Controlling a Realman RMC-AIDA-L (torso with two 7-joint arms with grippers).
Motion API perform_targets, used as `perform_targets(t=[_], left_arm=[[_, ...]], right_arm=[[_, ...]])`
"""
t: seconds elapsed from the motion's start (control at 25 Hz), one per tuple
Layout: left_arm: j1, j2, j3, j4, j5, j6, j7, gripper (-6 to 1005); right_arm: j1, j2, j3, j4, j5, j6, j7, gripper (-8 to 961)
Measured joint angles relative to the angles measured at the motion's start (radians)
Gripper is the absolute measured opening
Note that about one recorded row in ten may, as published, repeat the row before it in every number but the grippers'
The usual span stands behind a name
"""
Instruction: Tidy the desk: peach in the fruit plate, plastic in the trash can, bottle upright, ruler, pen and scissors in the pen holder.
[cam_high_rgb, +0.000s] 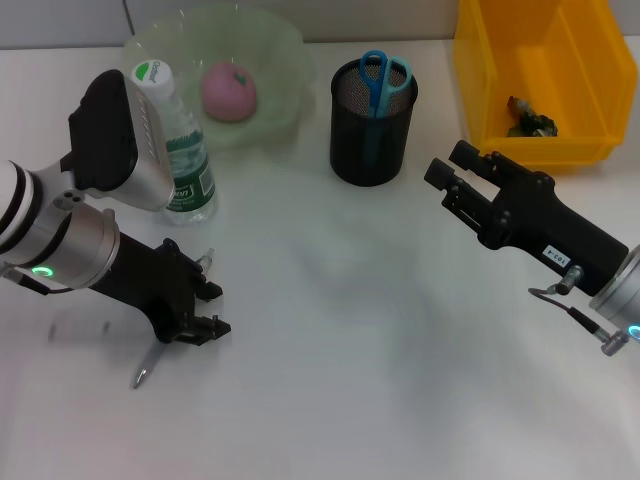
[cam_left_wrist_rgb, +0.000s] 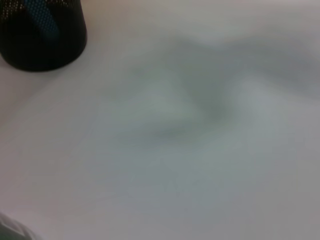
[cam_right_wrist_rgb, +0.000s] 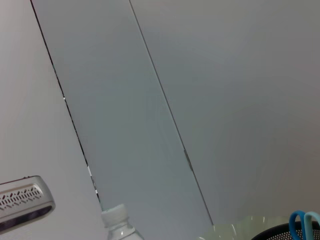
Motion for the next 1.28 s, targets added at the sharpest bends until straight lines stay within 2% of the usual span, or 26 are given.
perform_targets(t=[0.48, 0.84, 0.92, 1.04, 1.08, 1.28], left_arm=[[-0.018, -0.002, -0.003, 0.005, -0.008, 0.011, -0.004, 389], [-0.010, -0.001, -0.056, 0.107, -0.094, 0.083, -0.008, 389], [0.004, 0.000, -0.108, 0.195, -0.162, 0.141, -0.008, 389], [0.012, 0.000, -0.123, 0.233, -0.196, 0.155, -0.008, 389], [0.023, 0.000, -0.135, 0.272, -0.245, 0.159, -0.008, 389], [0.032, -0.001, -0.155, 0.293, -0.370, 0.128, 0.002, 389]], right_arm=[[0.002, 0.000, 0.010, 0.000, 0.000, 0.000, 0.000, 496], [0.002, 0.000, 0.020, 0.000, 0.000, 0.005, 0.000, 497], [0.001, 0.000, 0.024, 0.001, 0.000, 0.006, 0.000, 497], [-0.002, 0.000, 0.038, 0.004, 0.000, 0.009, 0.000, 498], [-0.004, 0.000, 0.043, 0.005, 0.000, 0.010, 0.000, 498], [-0.015, 0.000, 0.059, 0.010, 0.000, 0.011, 0.000, 498]])
